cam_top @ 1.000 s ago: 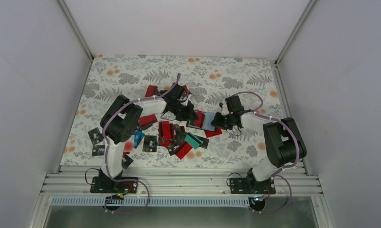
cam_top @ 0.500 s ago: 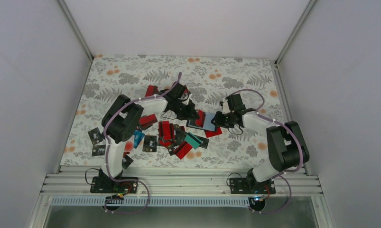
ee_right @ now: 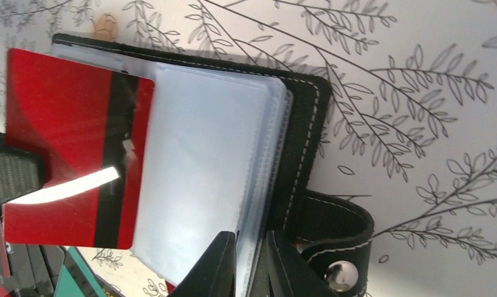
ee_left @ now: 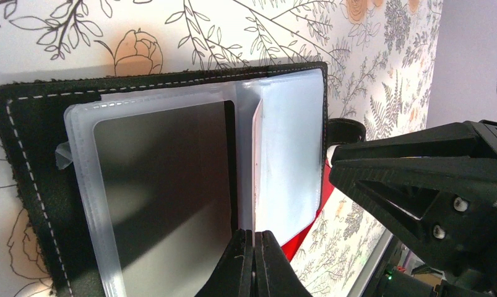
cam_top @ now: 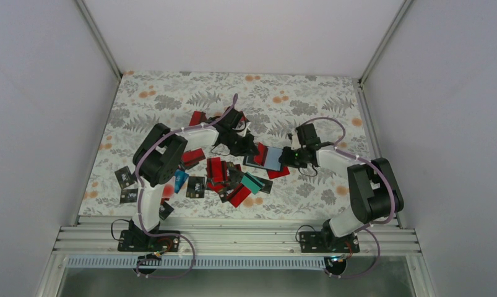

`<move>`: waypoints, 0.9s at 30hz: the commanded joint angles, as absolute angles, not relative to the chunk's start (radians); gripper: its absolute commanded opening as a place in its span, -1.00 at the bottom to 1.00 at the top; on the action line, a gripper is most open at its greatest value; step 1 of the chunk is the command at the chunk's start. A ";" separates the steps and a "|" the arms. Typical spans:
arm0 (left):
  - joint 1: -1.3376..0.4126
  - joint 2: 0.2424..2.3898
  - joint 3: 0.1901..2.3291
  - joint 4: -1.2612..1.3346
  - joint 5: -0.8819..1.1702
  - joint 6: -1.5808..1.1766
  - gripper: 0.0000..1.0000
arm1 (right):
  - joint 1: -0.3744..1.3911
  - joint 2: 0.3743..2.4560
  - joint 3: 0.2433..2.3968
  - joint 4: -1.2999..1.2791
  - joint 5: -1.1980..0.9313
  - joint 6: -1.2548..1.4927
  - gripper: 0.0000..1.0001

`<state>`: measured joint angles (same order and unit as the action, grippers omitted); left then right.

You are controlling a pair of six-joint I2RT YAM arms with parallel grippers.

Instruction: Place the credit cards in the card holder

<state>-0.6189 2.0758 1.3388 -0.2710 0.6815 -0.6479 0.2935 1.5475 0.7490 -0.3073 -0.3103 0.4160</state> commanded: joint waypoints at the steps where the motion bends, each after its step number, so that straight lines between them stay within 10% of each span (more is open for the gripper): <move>1: -0.617 2.108 1.360 -0.279 0.653 -0.616 -0.95 | 0.285 1.554 0.725 -0.301 -0.263 0.407 -0.72; 27: -0.668 2.145 1.401 -0.256 0.646 -0.655 -0.95 | 0.285 1.593 0.701 -0.272 -0.304 0.413 -0.92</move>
<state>-0.6449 2.1208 1.3869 -0.2535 0.6617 -0.6472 0.2882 1.5661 0.7212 -0.2924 -0.3061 0.4179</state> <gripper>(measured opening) 0.025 0.043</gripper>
